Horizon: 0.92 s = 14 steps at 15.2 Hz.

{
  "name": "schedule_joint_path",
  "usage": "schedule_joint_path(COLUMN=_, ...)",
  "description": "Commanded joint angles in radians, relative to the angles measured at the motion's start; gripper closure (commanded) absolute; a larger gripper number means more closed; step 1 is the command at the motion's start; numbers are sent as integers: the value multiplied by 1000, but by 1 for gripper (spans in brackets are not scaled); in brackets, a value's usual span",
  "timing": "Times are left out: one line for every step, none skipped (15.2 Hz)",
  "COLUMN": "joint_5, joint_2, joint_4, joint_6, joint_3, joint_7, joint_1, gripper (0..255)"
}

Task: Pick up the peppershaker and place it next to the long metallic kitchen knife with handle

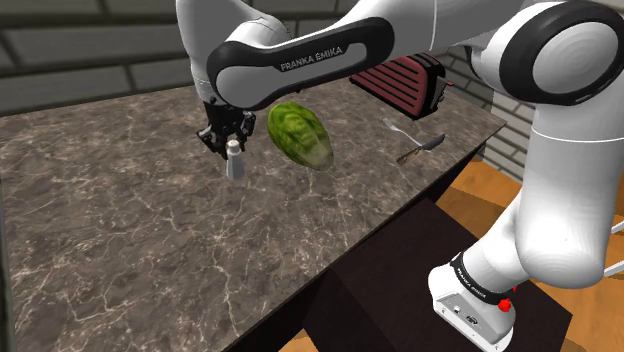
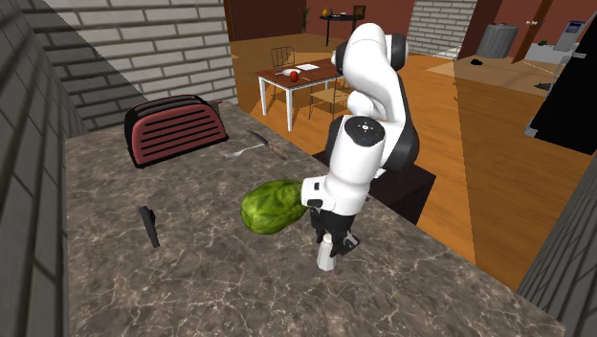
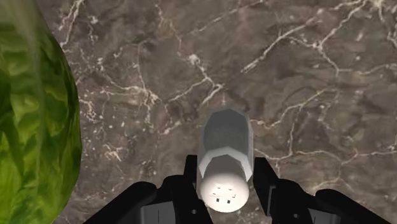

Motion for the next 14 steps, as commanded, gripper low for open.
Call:
schedule_joint_path(joint_5=5, joint_2=-8, joint_4=13, joint_6=-20, joint_3=2, joint_7=-7, joint_1=-2, gripper=255)
schedule_joint_path(joint_5=7, joint_2=-12, joint_4=21, joint_6=-32, joint_3=3, joint_7=-10, joint_1=-2, gripper=255)
schedule_joint_path(joint_5=10, joint_2=-16, joint_4=29, joint_6=-43, joint_3=4, joint_7=-12, joint_1=-2, gripper=255)
schedule_joint_path(joint_5=12, joint_2=-20, joint_4=37, joint_6=-54, joint_3=5, joint_7=-15, joint_1=-1, gripper=255)
schedule_joint_path(joint_5=14, joint_2=-23, joint_4=45, joint_6=-65, joint_3=6, joint_7=-17, joint_1=-1, gripper=255)
schedule_joint_path(joint_5=16, joint_2=-26, joint_4=54, joint_6=-77, joint_3=7, joint_7=-20, joint_1=-1, gripper=255)
schedule_joint_path(joint_5=18, joint_2=-29, joint_4=63, joint_6=-88, joint_3=8, joint_7=-22, joint_1=-1, gripper=255)
schedule_joint_path(joint_5=20, joint_2=-32, joint_4=72, joint_6=-100, joint_3=9, joint_7=-25, joint_1=0, gripper=255)
schedule_joint_path(joint_5=21, joint_2=-35, joint_4=82, joint_6=-112, joint_3=10, joint_7=-27, joint_1=0, gripper=255)
schedule_joint_path(joint_5=23, joint_2=-37, joint_4=92, joint_6=-124, joint_3=10, joint_7=-29, joint_1=1, gripper=255)
schedule_joint_path(joint_5=25, joint_2=-39, joint_4=102, joint_6=-136, joint_3=11, joint_7=-32, joint_1=2, gripper=255)
schedule_joint_path(joint_5=26, joint_2=-41, joint_4=113, joint_6=-148, joint_3=12, joint_7=-34, joint_1=2, gripper=255)
schedule_joint_path(joint_5=27, joint_2=-43, joint_4=124, joint_6=-161, joint_3=12, joint_7=-36, joint_1=3, gripper=255)
schedule_joint_path(joint_5=28, joint_2=-44, joint_4=135, joint_6=-173, joint_3=13, joint_7=-38, joint_1=4, gripper=255)
